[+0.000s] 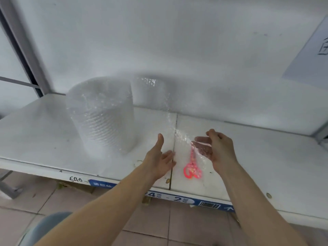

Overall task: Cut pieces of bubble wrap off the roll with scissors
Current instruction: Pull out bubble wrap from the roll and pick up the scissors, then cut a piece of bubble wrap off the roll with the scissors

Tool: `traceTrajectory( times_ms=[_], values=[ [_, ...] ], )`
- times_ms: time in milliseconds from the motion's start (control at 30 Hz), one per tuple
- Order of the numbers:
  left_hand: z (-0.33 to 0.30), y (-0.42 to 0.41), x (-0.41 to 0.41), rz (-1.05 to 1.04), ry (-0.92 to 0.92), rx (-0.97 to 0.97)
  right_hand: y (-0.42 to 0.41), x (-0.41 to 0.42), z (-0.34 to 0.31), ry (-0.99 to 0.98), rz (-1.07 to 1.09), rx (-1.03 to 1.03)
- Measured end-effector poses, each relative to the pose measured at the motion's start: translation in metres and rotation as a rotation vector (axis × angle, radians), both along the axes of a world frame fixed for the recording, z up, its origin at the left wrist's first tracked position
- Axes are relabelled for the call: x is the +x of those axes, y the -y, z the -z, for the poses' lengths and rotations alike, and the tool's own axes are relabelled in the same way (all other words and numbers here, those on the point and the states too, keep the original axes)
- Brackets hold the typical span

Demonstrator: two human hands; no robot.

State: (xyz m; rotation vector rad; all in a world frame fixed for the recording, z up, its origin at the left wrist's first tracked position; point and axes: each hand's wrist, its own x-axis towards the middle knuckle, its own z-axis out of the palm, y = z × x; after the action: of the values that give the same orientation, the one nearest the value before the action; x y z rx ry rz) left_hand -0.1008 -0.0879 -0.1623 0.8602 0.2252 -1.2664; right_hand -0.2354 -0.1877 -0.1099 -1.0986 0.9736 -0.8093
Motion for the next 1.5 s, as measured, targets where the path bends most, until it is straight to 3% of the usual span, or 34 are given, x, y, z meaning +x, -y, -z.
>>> traceTrajectory(
  times_ms=[233, 567, 833, 1000, 1067, 1233, 1500],
  values=[
    [0.019, 0.001, 0.015, -0.148, 0.073, 0.005, 0.011, 0.006, 0.009, -0.044, 0.058, -0.013],
    [0.029, -0.005, 0.01, -0.319, 0.037, -0.074, 0.02, 0.016, 0.023, -0.057, 0.121, 0.078],
    [0.03, 0.007, -0.002, -0.081, -0.022, -0.141, 0.019, 0.025, 0.023, -0.039, 0.135, 0.044],
    [0.032, 0.017, 0.002, -0.183, -0.052, -0.16, 0.019, 0.021, 0.029, -0.134, 0.114, 0.028],
    [0.031, 0.022, 0.004, -0.266, -0.049, -0.157, 0.019, 0.013, 0.035, -0.215, 0.103, -0.01],
    [0.029, 0.031, 0.001, -0.363, -0.044, -0.123, 0.01, -0.007, 0.061, -0.778, -0.163, -0.368],
    [0.028, 0.033, 0.005, -0.357, -0.016, -0.154, 0.0, -0.009, 0.07, -1.088, -0.237, -0.42]
  ],
)
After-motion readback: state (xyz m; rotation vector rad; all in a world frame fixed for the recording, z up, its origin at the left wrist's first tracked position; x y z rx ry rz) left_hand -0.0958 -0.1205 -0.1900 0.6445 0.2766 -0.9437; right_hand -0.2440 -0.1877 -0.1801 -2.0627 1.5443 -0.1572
